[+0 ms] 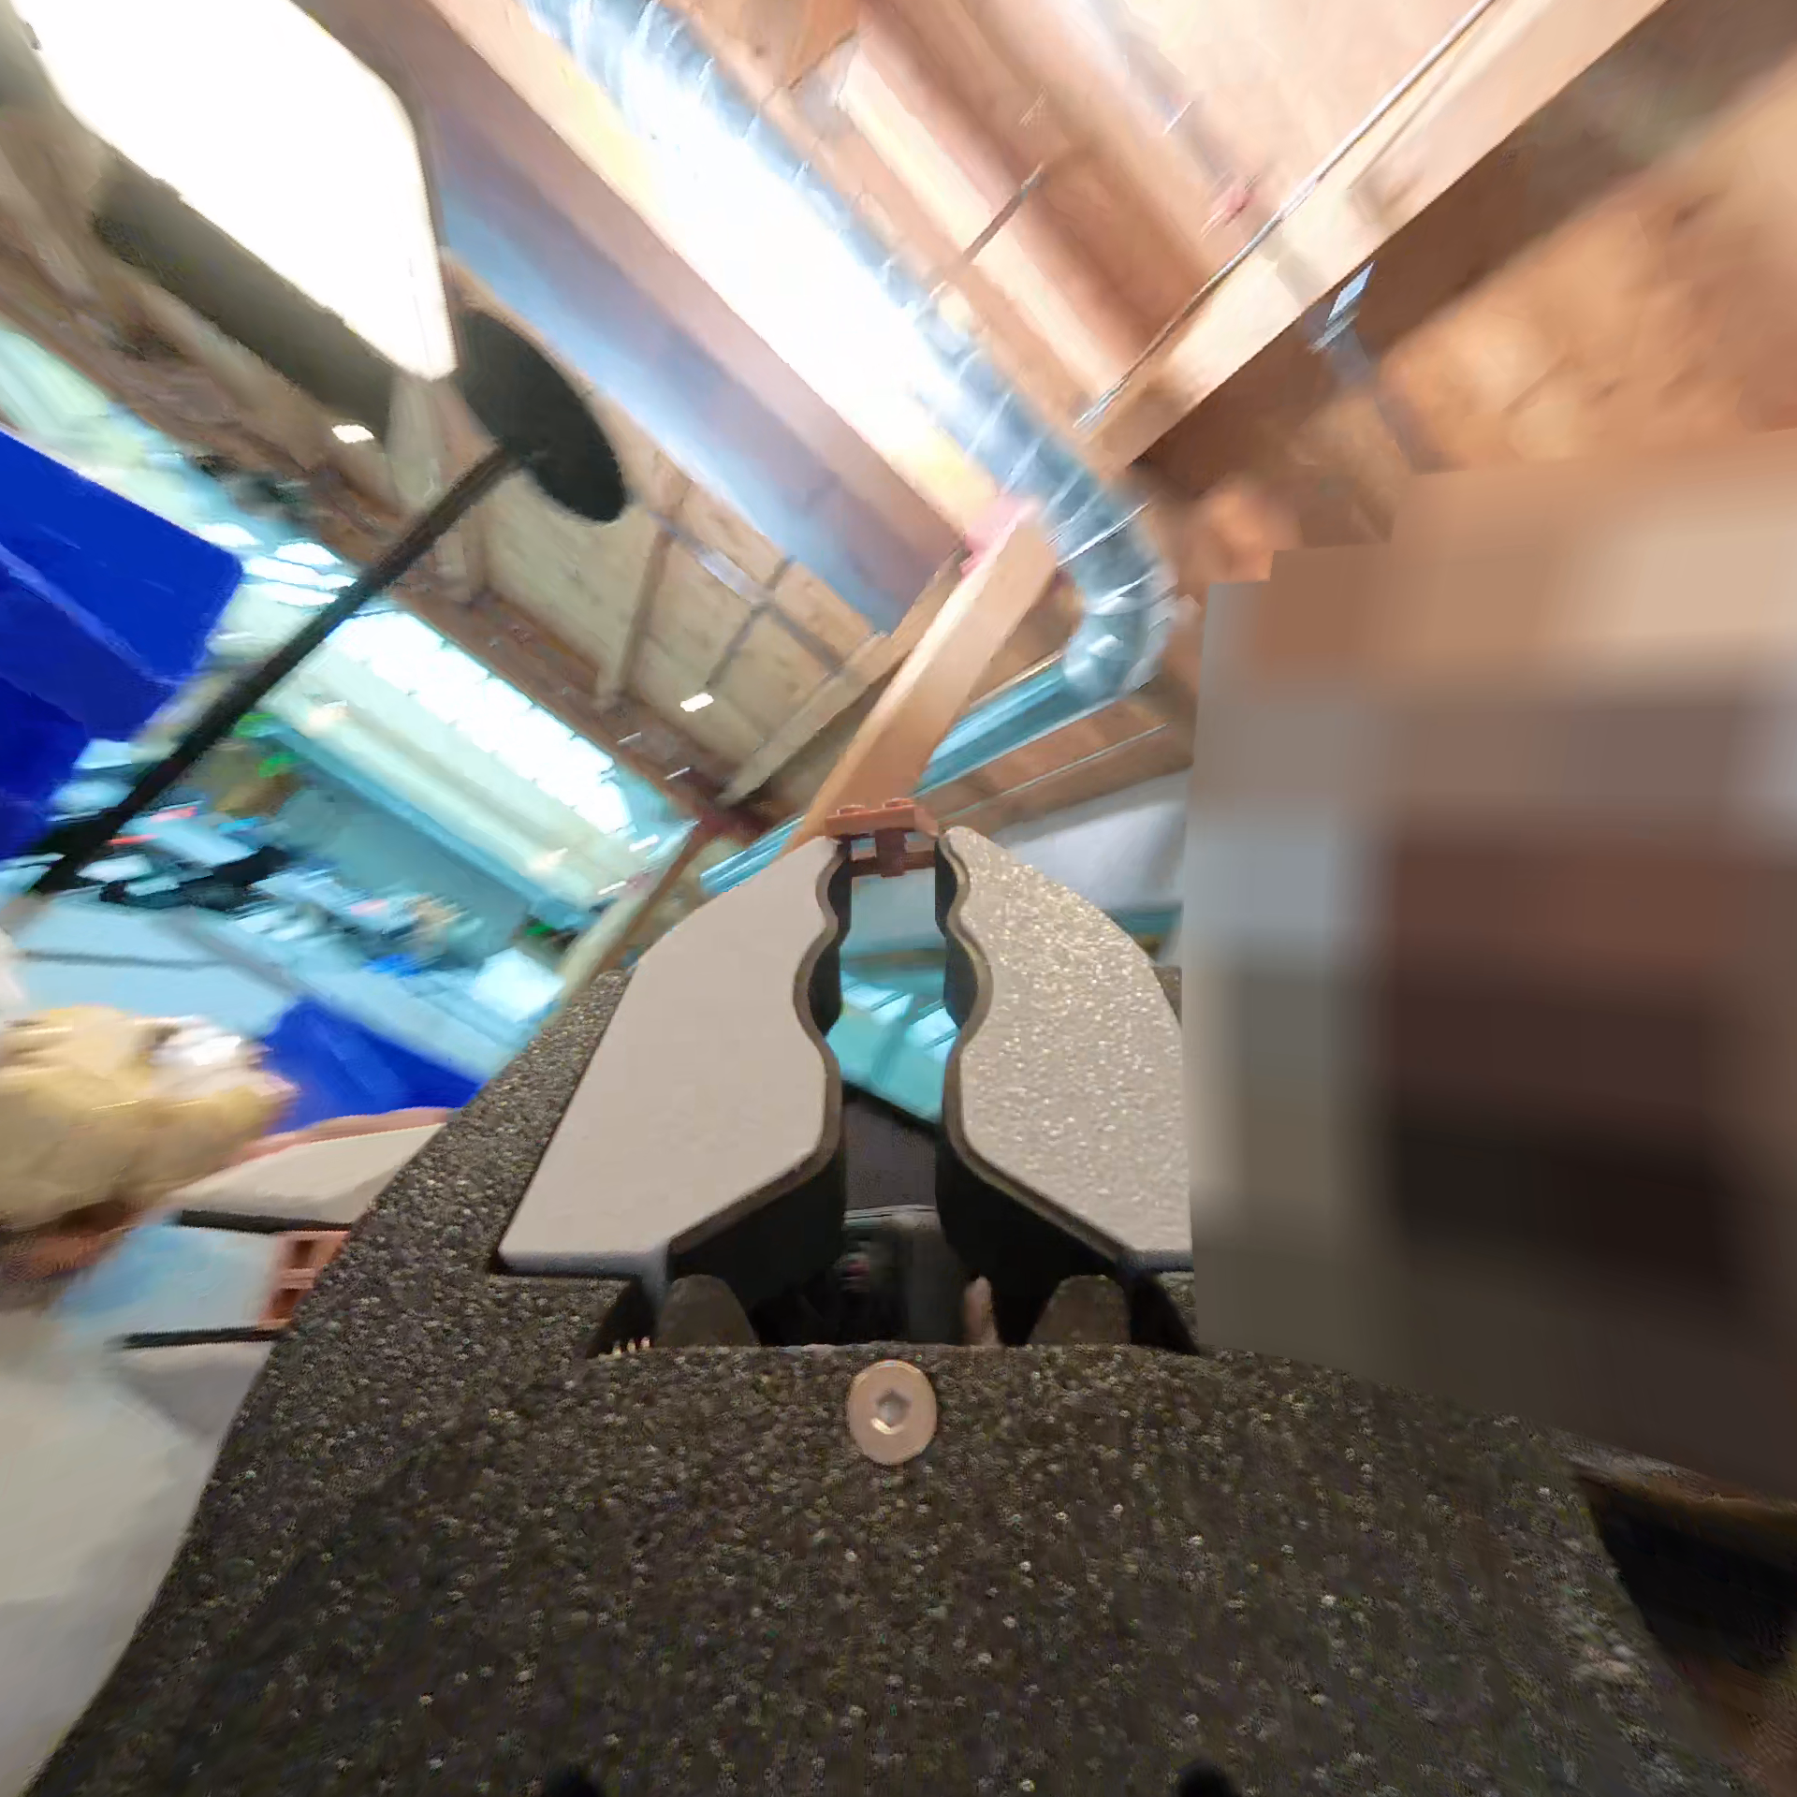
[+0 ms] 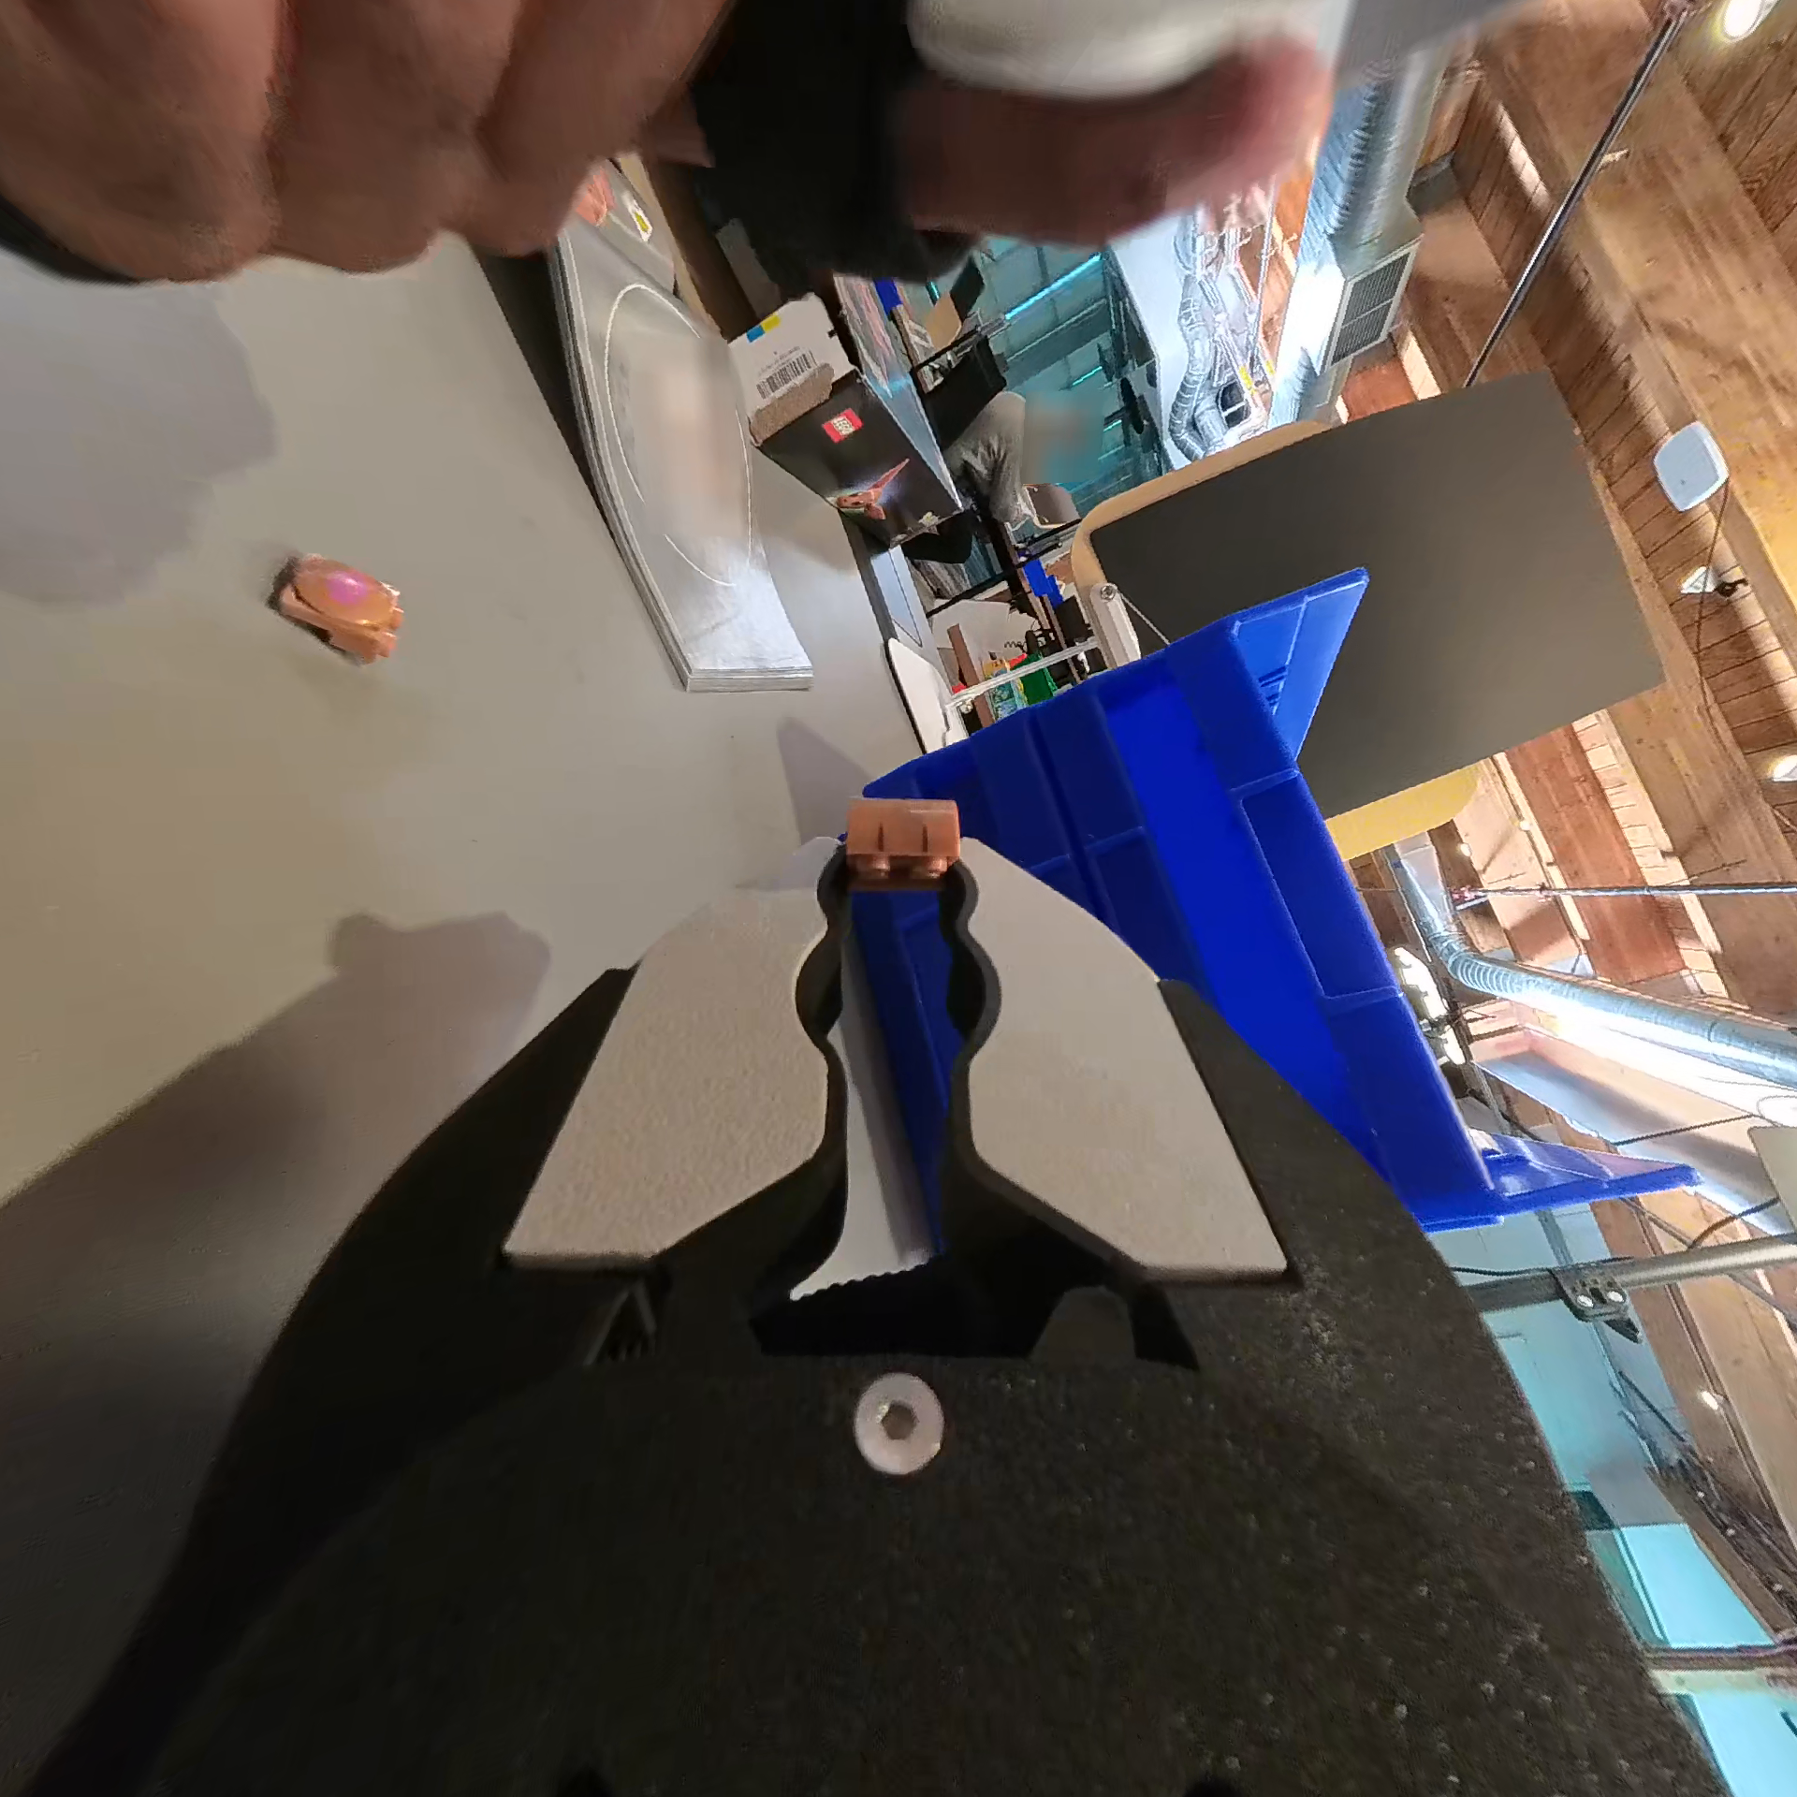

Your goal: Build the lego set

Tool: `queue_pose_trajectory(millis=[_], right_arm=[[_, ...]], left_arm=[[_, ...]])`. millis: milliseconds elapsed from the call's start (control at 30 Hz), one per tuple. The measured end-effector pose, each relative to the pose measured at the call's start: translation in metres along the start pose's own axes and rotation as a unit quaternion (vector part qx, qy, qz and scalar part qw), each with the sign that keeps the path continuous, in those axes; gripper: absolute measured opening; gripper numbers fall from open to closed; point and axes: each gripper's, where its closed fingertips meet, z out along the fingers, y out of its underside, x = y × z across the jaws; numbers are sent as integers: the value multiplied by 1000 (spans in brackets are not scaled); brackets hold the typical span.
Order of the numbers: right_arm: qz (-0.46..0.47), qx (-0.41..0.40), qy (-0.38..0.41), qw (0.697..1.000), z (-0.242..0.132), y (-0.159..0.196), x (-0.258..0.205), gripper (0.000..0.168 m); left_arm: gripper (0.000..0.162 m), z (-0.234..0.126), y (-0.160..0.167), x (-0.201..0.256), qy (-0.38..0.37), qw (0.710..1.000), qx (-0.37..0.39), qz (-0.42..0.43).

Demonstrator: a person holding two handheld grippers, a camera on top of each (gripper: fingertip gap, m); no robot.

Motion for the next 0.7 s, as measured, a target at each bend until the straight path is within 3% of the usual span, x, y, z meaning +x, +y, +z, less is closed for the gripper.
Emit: queue_pose_trajectory(millis=[33, 133, 167, 233, 300, 333, 500, 700], right_arm=[[-1, -2, -3, 1000, 0, 1, -1, 17], [-9, -8, -14, 1000, 3, 3, -8, 17], [-13, -10, -17, 1000, 4, 4, -10, 17], [-20, -14, -16, 1000, 4, 5, -11, 17], [-17, -18, -17, 1000, 5, 7, -11, 17], [-13, -20, -18, 1000, 5, 8, -10, 17], [10, -21, -20, 1000, 3, 12, -5, 17], [91, -11, -59, 994, 3, 11, -6, 17]], left_arm=[[16, 5, 0, -12, -50, 997, -32, 39], [16, 27, -30, -43, -196, 941, -135, 242], [16, 40, -48, -47, -214, 909, -154, 323], [16, 61, -88, -73, -292, 818, -210, 449], [16, 73, -124, -112, -369, 738, -270, 496], [16, 74, -139, -134, -407, 715, -292, 487], [50, 63, -153, -192, -484, 667, -354, 443], [53, 43, -119, -163, -427, 674, -361, 483]])
